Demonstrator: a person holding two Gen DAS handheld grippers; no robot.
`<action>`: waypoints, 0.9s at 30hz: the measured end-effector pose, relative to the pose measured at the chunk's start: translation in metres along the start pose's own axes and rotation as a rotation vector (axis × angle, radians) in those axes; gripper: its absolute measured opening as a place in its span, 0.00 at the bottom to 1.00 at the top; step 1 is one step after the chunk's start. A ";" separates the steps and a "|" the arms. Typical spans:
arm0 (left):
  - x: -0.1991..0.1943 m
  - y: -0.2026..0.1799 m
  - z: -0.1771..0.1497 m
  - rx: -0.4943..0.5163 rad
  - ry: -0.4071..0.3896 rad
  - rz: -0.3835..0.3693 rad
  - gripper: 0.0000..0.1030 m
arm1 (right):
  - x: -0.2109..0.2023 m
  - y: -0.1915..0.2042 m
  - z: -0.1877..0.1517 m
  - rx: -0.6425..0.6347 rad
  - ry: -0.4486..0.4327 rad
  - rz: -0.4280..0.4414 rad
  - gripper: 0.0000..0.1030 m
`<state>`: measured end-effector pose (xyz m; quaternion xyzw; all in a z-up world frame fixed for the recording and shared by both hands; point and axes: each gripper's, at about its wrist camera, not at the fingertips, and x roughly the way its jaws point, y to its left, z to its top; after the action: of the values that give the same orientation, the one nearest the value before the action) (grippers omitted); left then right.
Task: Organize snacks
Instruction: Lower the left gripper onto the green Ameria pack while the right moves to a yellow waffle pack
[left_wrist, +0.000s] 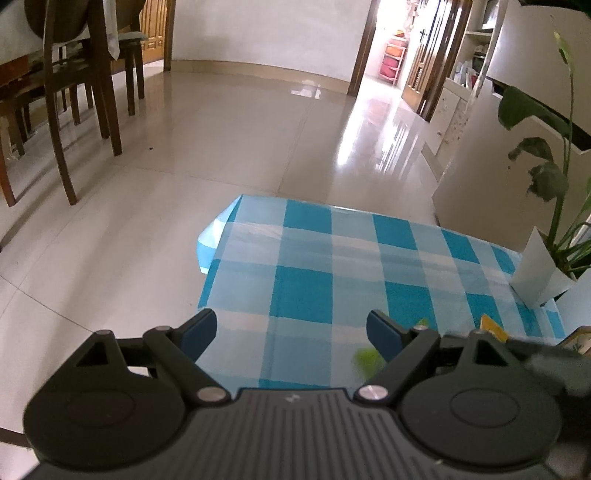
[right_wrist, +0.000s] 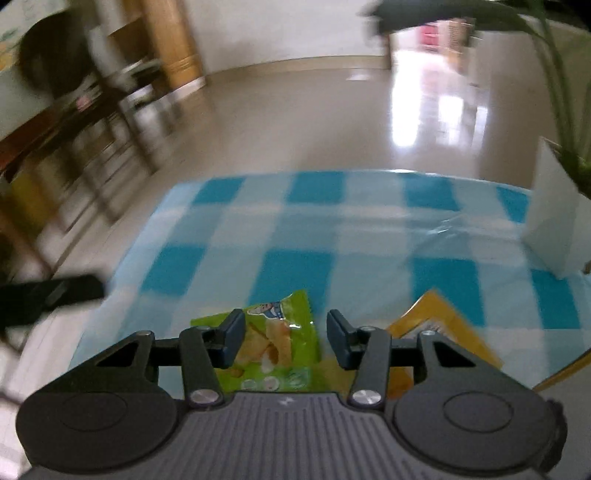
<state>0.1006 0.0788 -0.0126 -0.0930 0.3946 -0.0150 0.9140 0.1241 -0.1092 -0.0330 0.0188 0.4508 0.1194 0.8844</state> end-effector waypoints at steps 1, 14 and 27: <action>0.000 0.000 0.000 0.003 0.003 -0.007 0.85 | -0.005 0.007 -0.005 -0.033 0.020 0.023 0.52; -0.001 -0.003 -0.006 0.069 0.054 -0.090 0.85 | -0.090 0.000 -0.036 0.016 0.007 0.082 0.67; 0.018 -0.032 -0.032 0.221 0.126 -0.152 0.84 | -0.067 -0.041 -0.021 0.315 -0.091 -0.138 0.71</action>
<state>0.0910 0.0402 -0.0409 -0.0202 0.4388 -0.1334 0.8884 0.0776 -0.1655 0.0022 0.1315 0.4236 -0.0145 0.8961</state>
